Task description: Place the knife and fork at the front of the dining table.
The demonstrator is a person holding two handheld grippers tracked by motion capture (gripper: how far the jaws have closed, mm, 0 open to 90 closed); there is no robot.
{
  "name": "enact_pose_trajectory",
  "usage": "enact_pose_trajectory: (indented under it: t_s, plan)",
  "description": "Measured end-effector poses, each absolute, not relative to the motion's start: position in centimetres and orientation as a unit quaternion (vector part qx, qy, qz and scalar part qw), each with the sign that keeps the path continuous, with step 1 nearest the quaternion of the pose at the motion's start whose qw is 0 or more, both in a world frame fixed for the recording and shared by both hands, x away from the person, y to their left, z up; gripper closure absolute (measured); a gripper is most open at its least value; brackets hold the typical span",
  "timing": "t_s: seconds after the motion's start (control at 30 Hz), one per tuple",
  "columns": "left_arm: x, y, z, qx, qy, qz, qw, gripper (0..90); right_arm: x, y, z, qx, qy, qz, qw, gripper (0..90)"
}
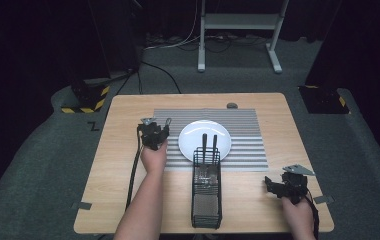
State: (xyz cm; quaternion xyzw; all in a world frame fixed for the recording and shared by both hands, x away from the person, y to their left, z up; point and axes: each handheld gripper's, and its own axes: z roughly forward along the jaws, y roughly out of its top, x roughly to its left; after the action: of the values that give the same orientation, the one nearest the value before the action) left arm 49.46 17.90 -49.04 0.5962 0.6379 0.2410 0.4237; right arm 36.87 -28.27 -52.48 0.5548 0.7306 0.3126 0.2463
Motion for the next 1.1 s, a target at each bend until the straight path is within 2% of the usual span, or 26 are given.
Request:
enact_pose_trajectory:
  t_s: [0.43, 0.5, 0.57, 0.7, 0.8, 0.93, 1.03, 1.1]
  plan:
    - [43.8, 19.2, -49.0, 0.618, 0.604, 0.27, 0.424, 42.7, 36.9, -28.3, -52.5, 0.554, 0.731, 0.312, 0.247, 10.4]
    - [42.8, 19.6, -49.1, 0.625, 0.597, 0.273, 0.423, 42.5, 36.9, -28.3, -52.5, 0.554, 0.731, 0.312, 0.247, 10.4]
    - [42.0, 19.9, -49.2, 0.629, 0.593, 0.274, 0.422, 36.0, 36.9, -28.3, -52.5, 0.554, 0.731, 0.312, 0.247, 10.4]
    - [39.8, 20.5, -49.5, 0.643, 0.578, 0.29, 0.411, 30.2, 36.9, -28.3, -52.5, 0.554, 0.731, 0.312, 0.247, 10.4]
    - [37.9, 21.3, -50.1, 0.658, 0.577, 0.28, 0.394, 24.1, 36.9, -28.3, -52.5, 0.554, 0.731, 0.312, 0.247, 10.4]
    - [36.1, 22.3, -50.9, 0.661, 0.58, 0.267, 0.393, 21.8, 36.9, -28.3, -52.5, 0.554, 0.731, 0.312, 0.247, 10.4]
    - [35.4, 22.6, -51.4, 0.676, 0.577, 0.247, 0.386, 14.0, 36.9, -28.3, -52.5, 0.554, 0.731, 0.312, 0.247, 10.4]
    - [34.2, 22.8, -52.0, 0.692, 0.571, 0.239, 0.371, 13.9, 36.9, -28.2, -52.5, 0.555, 0.731, 0.312, 0.247, 10.4]
